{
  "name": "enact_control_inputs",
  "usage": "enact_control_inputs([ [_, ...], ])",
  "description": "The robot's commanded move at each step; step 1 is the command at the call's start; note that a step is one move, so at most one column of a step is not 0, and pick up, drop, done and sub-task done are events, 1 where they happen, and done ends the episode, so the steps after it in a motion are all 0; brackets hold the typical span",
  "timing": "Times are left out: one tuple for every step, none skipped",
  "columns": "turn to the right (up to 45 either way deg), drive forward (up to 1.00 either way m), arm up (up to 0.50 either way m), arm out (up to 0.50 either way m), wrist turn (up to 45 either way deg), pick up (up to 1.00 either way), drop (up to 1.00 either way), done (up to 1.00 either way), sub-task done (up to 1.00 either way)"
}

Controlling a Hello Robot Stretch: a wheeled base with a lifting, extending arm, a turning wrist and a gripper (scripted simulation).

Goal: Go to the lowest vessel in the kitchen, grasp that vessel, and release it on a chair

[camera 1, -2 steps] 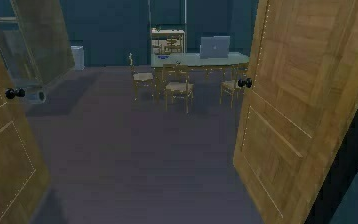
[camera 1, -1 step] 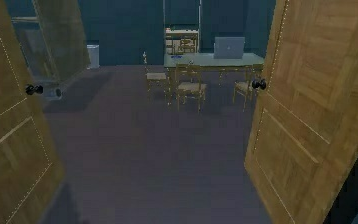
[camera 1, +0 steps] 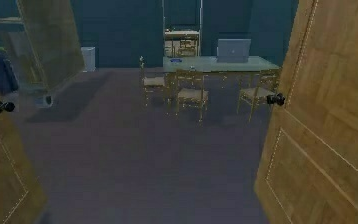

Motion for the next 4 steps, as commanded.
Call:
enact_control_inputs([
  [-12.0, 0.00, 0.00, 0.00, 0.0, 0.00, 0.00, 0.00, 0.00],
  [0.0, 1.00, 0.00, 0.00, 0.0, 0.00, 0.00, 0.00, 0.00],
  [-3.0, 0.00, 0.00, 0.00, 0.0, 0.00, 0.00, 0.00, 0.00],
  [0.0, 0.70, 0.00, 0.00, 0.0, 0.00, 0.00, 0.00, 0.00],
])
